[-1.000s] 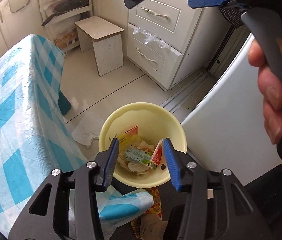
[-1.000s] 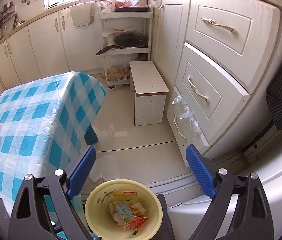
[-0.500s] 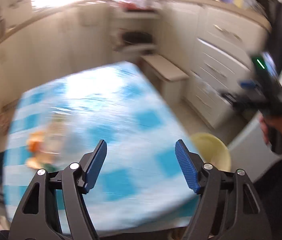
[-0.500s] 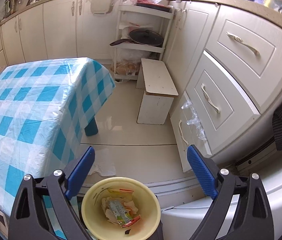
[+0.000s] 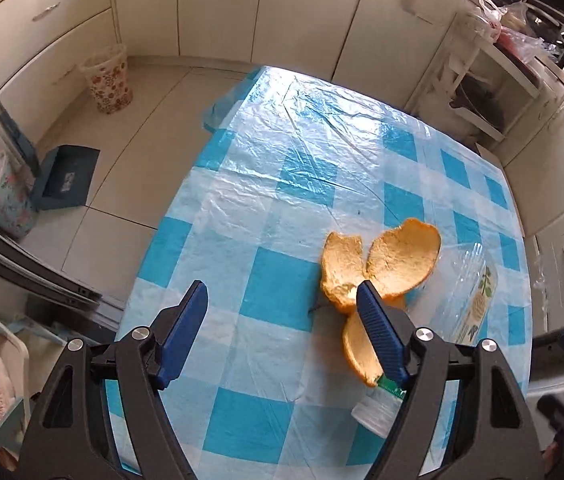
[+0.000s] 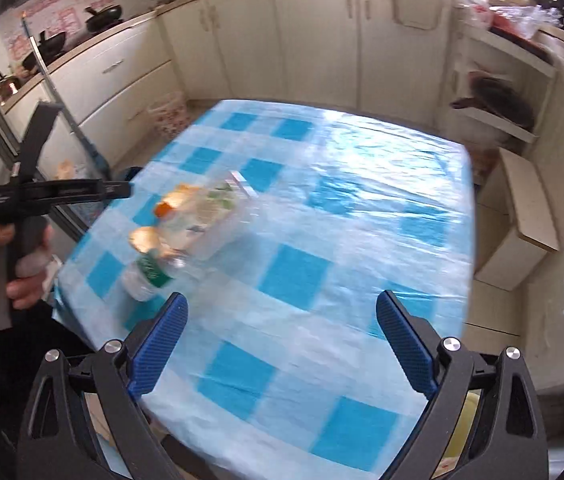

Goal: Collect trash
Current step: 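Move both tools back over the peels and bottle on the table, then grasp the orange peel with the left tool while the right tool grasps the water bottle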

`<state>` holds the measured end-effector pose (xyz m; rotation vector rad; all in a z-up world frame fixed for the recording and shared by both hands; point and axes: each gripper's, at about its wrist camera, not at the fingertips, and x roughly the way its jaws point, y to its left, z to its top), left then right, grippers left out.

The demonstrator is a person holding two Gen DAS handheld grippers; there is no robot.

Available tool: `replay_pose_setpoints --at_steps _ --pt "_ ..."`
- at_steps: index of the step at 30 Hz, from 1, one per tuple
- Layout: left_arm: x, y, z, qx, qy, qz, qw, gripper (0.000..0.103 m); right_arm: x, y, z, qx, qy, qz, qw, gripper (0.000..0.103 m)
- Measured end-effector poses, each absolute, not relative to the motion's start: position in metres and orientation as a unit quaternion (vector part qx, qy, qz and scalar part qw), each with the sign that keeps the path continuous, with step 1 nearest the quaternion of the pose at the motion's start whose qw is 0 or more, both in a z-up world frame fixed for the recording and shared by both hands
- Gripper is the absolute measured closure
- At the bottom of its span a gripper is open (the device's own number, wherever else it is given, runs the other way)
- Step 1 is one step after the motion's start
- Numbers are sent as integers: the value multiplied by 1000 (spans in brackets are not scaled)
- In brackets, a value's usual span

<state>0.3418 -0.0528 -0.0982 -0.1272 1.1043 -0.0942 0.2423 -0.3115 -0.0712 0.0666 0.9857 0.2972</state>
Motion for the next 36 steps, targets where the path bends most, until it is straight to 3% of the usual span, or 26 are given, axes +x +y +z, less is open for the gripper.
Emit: replay_pose_setpoints --at_steps 10,16,34,36 --pt "377 -68 -128 -42 558 -38 828 30 287 -238 -118 130 529 113 831 12" --pt "383 -68 -136 -48 567 -46 821 30 298 -246 -141 118 558 88 817 9" --pt "379 -81 -146 -74 575 -89 810 30 297 -280 -136 65 542 31 837 9" --pt "378 -84 -145 -81 576 -107 806 37 297 -278 -136 39 543 21 839 17"
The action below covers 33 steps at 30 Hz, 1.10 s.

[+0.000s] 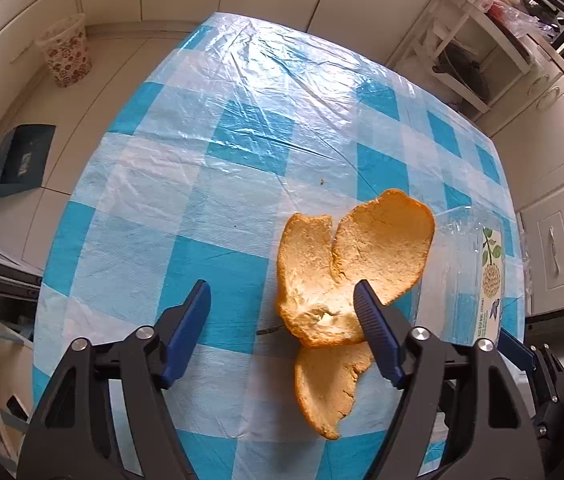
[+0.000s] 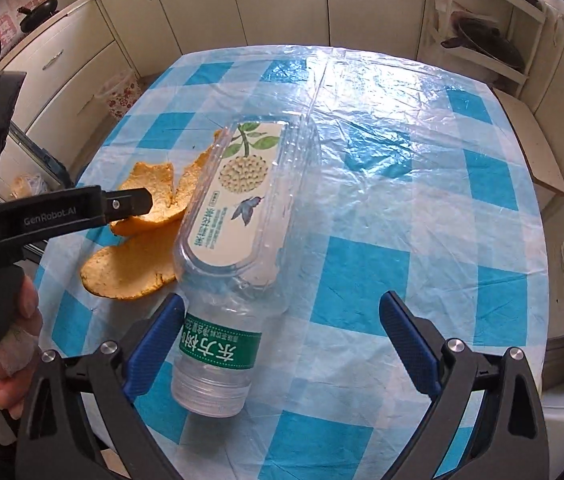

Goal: Collect trash
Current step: 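Grasp the orange peel with the left tool while the right tool grasps the water bottle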

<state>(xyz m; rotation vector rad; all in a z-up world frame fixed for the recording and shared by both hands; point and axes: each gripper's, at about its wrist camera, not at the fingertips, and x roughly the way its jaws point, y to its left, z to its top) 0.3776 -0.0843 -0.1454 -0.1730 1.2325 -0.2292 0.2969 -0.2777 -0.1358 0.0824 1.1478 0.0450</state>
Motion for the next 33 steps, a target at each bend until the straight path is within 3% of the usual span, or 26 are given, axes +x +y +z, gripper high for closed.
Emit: replay_pose_setpoints --at_steps 2,14,15,16,17,19,28,29,33 --pt "377 -83 -145 -91 578 -117 803 44 295 -283 -132 11 538 0 843 22" --pt "380 -89 -150 -94 580 -119 801 44 300 -301 -136 11 531 -2 847 23" --pt "380 -89 -150 -93 579 -121 801 45 301 -300 -136 6 530 1 848 28" --pt "380 -89 -149 -93 577 -123 802 57 301 -298 -136 1 533 7 846 34" --pt "379 -89 -148 -91 577 -126 802 72 302 -295 -138 -3 537 10 844 49" --pt "378 -88 -146 -88 572 -122 806 79 301 -294 -141 -6 544 15 839 56" --pt "382 -90 -152 -95 584 -123 797 75 307 -311 -145 3 543 19 839 49" --pt "382 -92 -152 -92 581 -123 799 75 307 -311 -145 7 544 26 839 56" --pt "381 -93 -140 -85 560 -122 815 83 306 -306 -141 5 537 44 842 61"
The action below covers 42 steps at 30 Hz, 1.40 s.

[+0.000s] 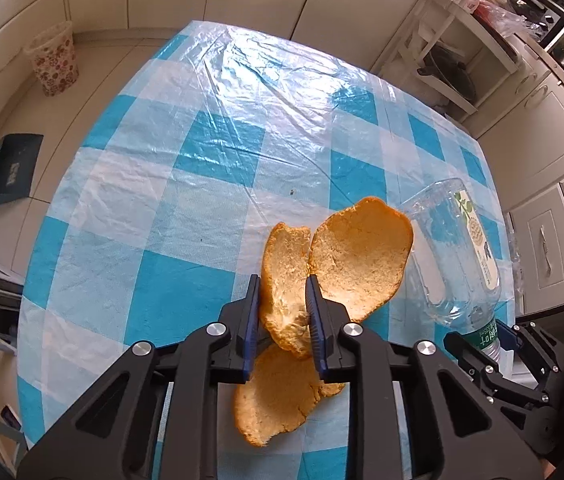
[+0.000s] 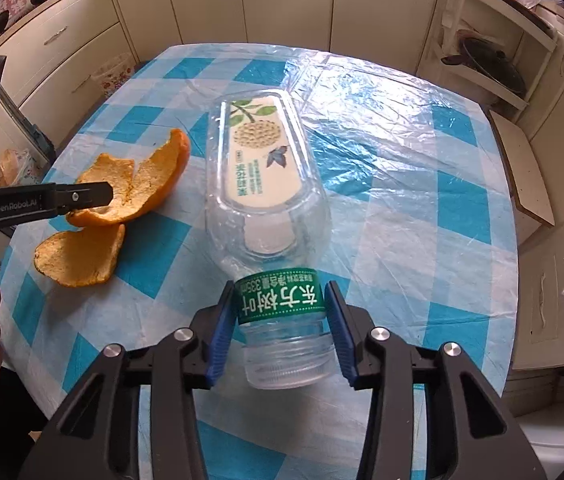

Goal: Collect trash
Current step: 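Grasp the orange peel with the left tool while the right tool grasps the water bottle, then carry the bottle over the bin and open the right tool while the left tool holds the peel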

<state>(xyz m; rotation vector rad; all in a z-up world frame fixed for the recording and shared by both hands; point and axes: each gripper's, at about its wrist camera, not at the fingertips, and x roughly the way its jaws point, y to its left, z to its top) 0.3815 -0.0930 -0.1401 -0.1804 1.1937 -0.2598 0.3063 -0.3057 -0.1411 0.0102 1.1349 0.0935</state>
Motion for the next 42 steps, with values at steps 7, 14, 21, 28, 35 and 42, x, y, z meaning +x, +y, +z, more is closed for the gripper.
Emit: replay_pose_setpoints --at_steps 7,14,21,28,35,42 --pt "381 -83 -122 -102 533 -124 831 86 304 -311 -136 24 531 58 845 63" --pt "377 -71 -109 -127 508 -130 842 86 296 -333 -126 63 514 60 854 63" --pt "365 -80 -96 -96 481 -124 863 86 280 -357 -113 83 493 57 864 63" --pt "348 -92 -73 -60 435 -124 890 86 262 -386 -105 99 479 39 871 63" --pt "329 -106 -52 -36 394 -131 909 86 235 -423 -100 113 469 7 876 63" --pt "305 -126 -33 -8 356 -156 921 86 204 -464 -97 134 459 -34 877 63"
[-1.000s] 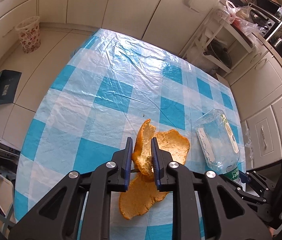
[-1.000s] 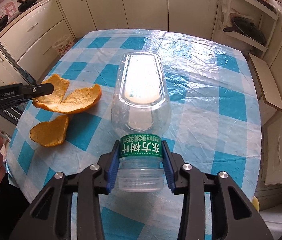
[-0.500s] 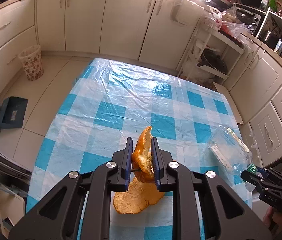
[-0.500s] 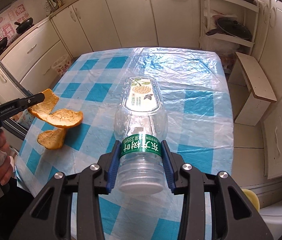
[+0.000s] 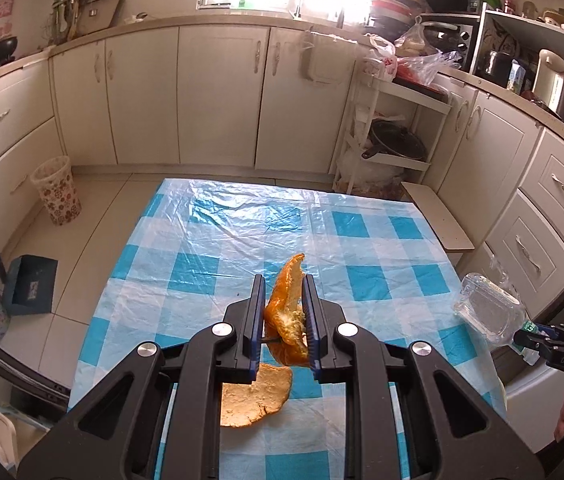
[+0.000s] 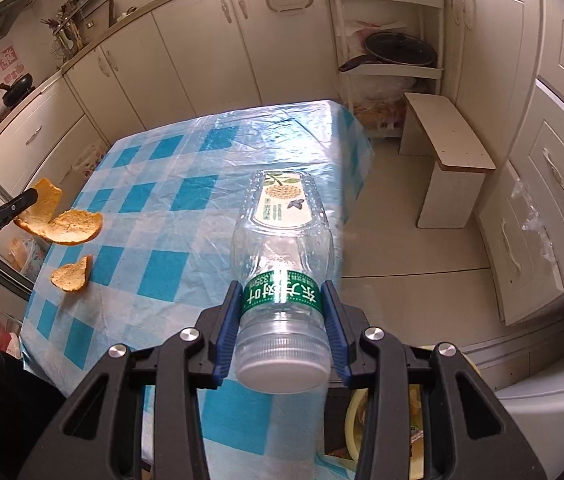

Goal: Collect trash
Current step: 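Carry the bottle over the bin and open the right tool while the left tool holds the peel, then open the left tool to drop the peel into the bin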

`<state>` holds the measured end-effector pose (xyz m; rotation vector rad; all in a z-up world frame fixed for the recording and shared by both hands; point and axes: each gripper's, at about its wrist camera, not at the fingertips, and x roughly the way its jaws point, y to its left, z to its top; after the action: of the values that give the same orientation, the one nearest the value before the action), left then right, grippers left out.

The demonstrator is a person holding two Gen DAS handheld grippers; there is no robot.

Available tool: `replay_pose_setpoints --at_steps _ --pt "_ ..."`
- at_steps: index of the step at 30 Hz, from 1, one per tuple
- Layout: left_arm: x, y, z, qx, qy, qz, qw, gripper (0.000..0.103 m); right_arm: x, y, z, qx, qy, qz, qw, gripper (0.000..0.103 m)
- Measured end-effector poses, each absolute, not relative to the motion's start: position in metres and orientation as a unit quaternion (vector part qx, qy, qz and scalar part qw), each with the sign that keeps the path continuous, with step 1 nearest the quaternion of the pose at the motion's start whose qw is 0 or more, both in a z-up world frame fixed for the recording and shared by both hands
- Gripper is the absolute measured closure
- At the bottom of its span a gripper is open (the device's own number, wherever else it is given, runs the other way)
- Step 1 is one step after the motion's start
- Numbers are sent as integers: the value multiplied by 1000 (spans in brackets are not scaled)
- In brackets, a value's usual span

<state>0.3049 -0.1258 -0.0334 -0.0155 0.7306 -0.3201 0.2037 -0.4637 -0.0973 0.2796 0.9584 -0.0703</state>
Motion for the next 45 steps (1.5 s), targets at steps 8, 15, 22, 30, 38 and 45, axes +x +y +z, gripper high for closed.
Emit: replay_pose_setpoints --at_steps 8,15,22,30,38,45 --pt "279 -157 -24 11 344 -191 919 86 170 -507 -97 140 463 -87 871 63" --pt "246 -195 -21 7 355 -246 902 86 163 -525 -124 87 537 -123 830 65" --pt "212 -250 -32 15 377 -310 873 86 152 -539 -158 61 601 -122 788 65" --pt "181 -310 -47 25 398 -357 844 86 154 -537 -195 35 664 -107 739 46" --pt "152 -355 -65 46 419 -387 820 86 139 -575 -145 134 556 -171 802 28" --pt "131 -403 -94 71 446 -406 795 86 119 -603 -102 233 443 -191 844 21"
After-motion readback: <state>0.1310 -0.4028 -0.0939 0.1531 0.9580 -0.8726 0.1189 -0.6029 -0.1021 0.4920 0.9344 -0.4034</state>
